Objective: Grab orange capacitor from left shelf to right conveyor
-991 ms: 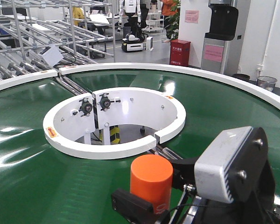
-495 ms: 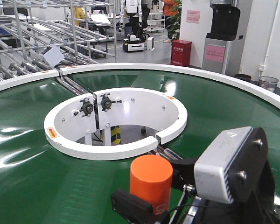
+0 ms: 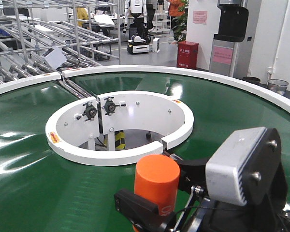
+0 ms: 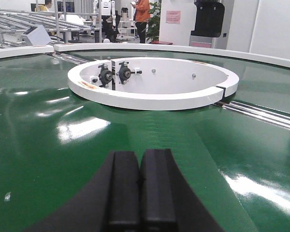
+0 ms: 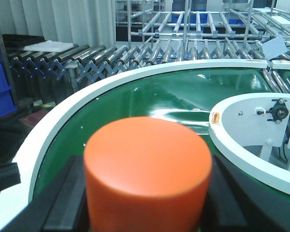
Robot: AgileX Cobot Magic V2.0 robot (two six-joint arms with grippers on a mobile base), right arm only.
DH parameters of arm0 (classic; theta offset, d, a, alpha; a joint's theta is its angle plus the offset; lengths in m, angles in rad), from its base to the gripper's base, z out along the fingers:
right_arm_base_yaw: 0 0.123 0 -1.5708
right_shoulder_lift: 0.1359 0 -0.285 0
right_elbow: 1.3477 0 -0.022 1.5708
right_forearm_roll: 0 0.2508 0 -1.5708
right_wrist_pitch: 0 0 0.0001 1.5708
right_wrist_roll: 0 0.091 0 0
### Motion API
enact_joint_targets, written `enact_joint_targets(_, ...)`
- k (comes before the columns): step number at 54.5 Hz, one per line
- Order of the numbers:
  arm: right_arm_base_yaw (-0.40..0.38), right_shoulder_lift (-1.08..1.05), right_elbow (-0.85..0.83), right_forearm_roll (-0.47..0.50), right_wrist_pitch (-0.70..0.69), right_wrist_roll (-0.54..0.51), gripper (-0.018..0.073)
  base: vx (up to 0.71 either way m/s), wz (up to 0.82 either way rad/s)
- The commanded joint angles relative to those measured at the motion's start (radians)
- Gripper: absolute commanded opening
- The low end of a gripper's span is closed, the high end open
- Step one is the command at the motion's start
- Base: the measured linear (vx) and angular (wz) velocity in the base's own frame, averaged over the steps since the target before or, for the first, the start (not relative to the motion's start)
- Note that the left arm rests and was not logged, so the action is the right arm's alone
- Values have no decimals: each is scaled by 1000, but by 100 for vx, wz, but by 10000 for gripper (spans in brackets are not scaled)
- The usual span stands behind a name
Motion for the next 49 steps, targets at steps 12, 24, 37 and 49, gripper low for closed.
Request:
enact_joint_targets(12, 2, 5, -30, -2, -162, -6, -10, 0, 0)
enact_joint_targets(24, -76, 100, -30, 0, -263, -70, -10, 0, 0)
enact_joint_targets(37, -206, 259, -30, 0, -363, -70, -10, 0, 0)
enact_joint_targets(49, -277, 412, -30, 0, -405, -67, -10, 0, 0)
